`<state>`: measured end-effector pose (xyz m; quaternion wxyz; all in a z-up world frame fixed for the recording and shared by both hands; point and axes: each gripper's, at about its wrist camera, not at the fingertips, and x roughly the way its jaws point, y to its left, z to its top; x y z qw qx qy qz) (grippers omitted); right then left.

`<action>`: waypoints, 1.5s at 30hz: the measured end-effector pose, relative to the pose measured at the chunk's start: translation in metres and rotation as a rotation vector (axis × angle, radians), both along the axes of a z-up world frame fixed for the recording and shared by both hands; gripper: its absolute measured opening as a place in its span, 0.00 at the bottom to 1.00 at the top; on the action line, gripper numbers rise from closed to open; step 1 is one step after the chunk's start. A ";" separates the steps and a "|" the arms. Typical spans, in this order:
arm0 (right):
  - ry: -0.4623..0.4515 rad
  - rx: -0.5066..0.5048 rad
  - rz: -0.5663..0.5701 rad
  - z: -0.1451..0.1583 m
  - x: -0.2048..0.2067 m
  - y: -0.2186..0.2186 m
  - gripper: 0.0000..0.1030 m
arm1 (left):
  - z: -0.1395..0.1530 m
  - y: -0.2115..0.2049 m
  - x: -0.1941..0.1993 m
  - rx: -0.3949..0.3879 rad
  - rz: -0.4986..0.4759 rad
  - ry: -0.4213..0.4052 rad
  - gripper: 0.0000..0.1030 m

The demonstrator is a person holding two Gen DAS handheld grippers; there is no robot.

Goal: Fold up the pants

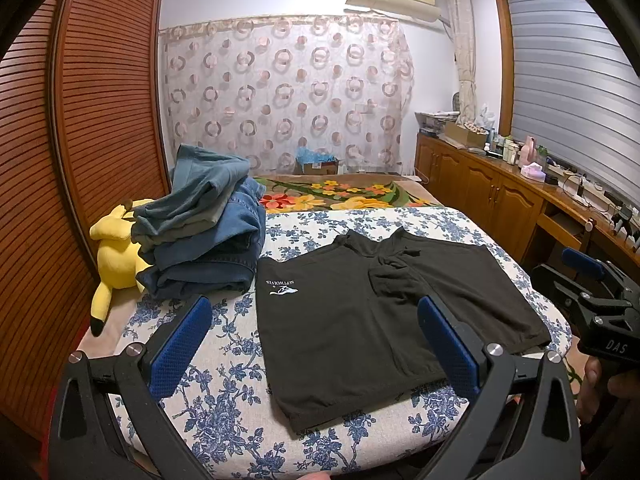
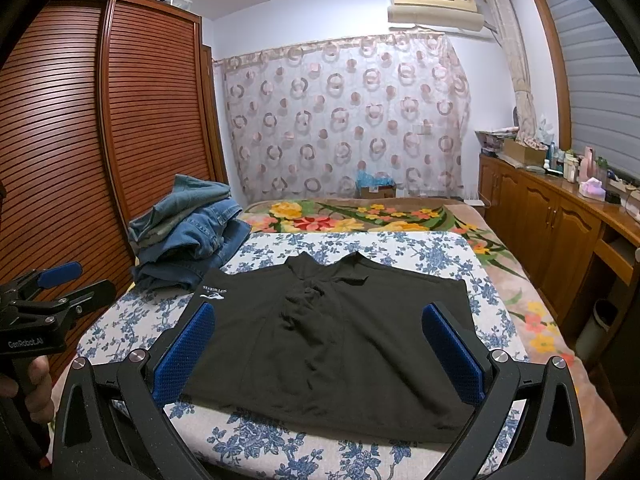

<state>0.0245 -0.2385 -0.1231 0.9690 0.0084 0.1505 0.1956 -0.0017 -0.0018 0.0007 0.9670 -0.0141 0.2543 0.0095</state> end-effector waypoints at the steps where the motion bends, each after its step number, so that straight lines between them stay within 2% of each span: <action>1: 0.001 0.001 0.000 0.000 0.000 0.000 1.00 | 0.000 0.000 0.000 -0.001 0.000 0.000 1.00; 39: -0.001 0.002 -0.002 0.000 -0.001 0.000 1.00 | 0.000 -0.001 0.000 0.003 -0.001 -0.003 1.00; 45: 0.022 -0.001 0.001 -0.005 0.003 -0.003 1.00 | -0.007 0.001 0.001 0.002 -0.004 0.047 1.00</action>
